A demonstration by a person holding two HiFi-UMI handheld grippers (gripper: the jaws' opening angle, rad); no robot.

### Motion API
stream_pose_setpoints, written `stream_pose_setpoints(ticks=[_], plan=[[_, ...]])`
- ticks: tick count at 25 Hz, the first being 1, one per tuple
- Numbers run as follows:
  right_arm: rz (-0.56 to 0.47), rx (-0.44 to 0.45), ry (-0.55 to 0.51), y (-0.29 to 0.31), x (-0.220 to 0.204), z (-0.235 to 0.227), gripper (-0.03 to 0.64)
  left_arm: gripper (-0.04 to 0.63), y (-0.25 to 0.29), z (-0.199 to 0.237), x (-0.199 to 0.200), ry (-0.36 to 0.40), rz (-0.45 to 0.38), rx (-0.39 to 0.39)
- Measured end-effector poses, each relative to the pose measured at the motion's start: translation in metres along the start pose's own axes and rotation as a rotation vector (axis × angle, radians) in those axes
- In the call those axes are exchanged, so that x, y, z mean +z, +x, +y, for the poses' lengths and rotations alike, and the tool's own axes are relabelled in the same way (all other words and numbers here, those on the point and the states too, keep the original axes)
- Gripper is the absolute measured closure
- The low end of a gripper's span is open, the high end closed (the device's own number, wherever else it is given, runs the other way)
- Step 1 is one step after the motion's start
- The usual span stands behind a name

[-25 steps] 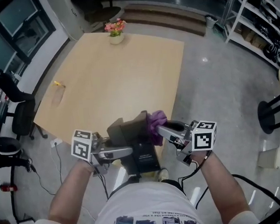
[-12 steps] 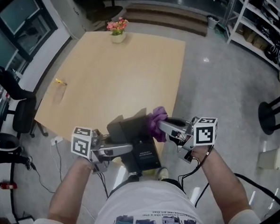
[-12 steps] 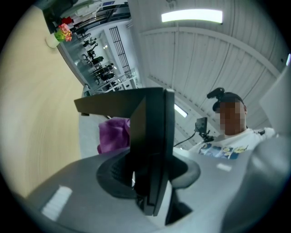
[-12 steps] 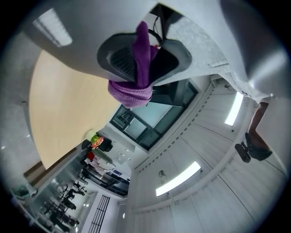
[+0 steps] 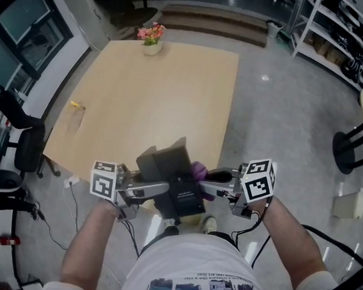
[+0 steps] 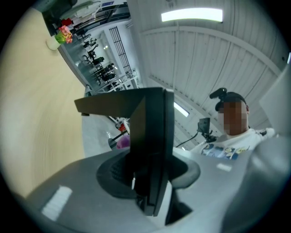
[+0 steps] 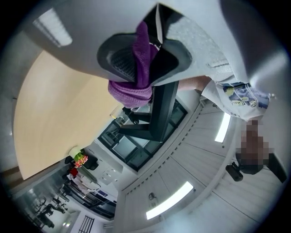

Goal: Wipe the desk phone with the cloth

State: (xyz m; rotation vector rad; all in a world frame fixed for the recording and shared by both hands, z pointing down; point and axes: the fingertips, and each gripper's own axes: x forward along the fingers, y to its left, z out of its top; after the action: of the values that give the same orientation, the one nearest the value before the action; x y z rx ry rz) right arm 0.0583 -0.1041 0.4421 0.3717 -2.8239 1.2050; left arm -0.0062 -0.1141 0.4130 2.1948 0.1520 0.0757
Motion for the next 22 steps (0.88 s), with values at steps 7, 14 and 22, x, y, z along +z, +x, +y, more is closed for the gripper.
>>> stream_pose_setpoints(ticks=[7,14,22], plan=[[0.138,0.036,-0.041,-0.006,-0.029,0.005,0.528,0.419,0.0,-0.002,-0.004,0.001,0.024,-0.025],[-0.084,-0.013,0.014,0.0,0.032,-0.016,0.528,0.419,0.007,-0.003,-0.02,-0.019,0.061,-0.054],[-0.025,0.111,0.071,0.029,0.002,0.001,0.529,0.419,0.008,-0.007,-0.024,-0.022,0.053,-0.073]])
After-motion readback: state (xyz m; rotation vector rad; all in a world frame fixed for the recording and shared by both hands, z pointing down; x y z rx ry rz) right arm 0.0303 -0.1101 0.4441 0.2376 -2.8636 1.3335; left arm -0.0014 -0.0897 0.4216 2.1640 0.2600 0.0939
